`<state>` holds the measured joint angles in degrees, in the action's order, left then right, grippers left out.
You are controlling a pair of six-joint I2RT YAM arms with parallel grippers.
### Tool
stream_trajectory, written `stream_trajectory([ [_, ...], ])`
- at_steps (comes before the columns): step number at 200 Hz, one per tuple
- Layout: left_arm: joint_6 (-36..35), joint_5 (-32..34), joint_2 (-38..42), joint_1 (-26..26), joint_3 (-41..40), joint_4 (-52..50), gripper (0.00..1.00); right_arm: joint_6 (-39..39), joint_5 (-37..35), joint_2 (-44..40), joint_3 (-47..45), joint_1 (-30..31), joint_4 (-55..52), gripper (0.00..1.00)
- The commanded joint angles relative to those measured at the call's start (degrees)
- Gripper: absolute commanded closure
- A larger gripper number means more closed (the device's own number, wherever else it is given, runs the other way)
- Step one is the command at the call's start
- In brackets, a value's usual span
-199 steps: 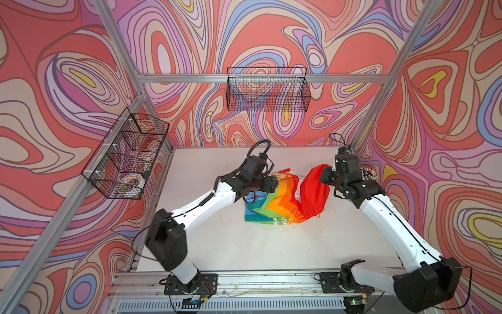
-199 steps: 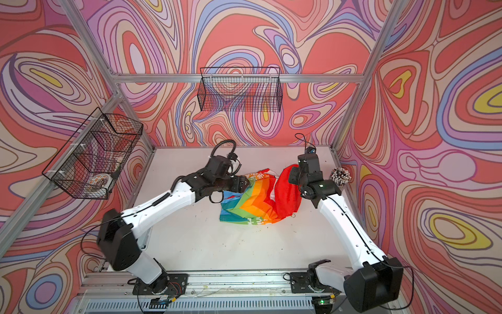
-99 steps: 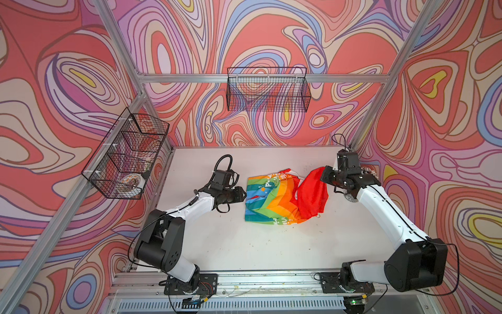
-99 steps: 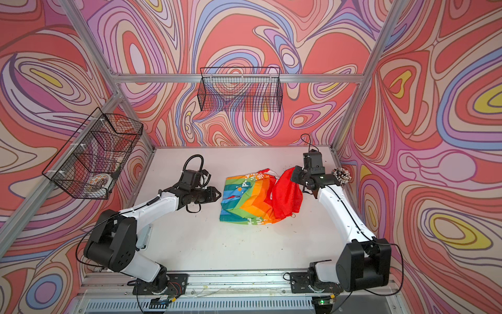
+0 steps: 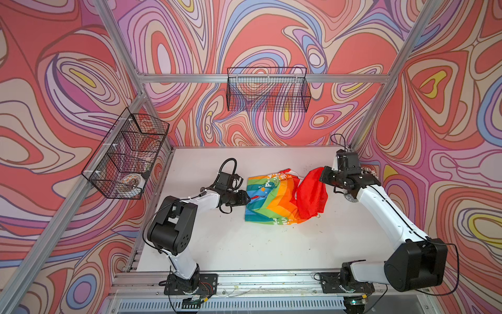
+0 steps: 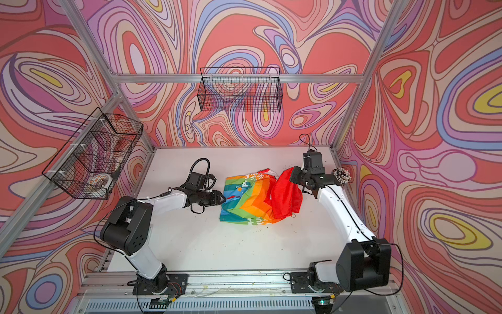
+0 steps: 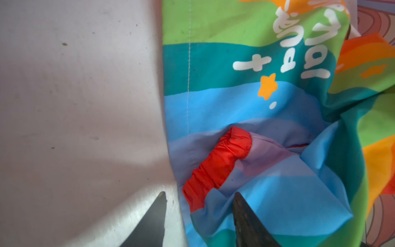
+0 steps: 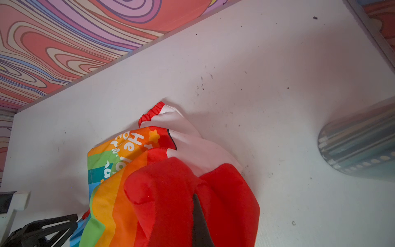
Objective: Unzip the jacket
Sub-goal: Flatten out the jacket at the center of the board.
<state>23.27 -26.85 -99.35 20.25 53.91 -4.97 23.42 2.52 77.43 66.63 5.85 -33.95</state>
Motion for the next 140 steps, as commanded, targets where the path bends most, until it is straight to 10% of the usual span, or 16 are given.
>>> stream_trajectory([
  [1,-5.02,-1.89,-0.62,-0.21,2.72,-1.07,0.50,-0.82,1.52,0.79,1.84,0.06,-0.04,1.00],
  [140,-13.49,-2.60,-5.91,0.47,7.24,-8.91,0.48,-2.02,3.41,1.76,1.48,0.05,-0.44,1.00],
])
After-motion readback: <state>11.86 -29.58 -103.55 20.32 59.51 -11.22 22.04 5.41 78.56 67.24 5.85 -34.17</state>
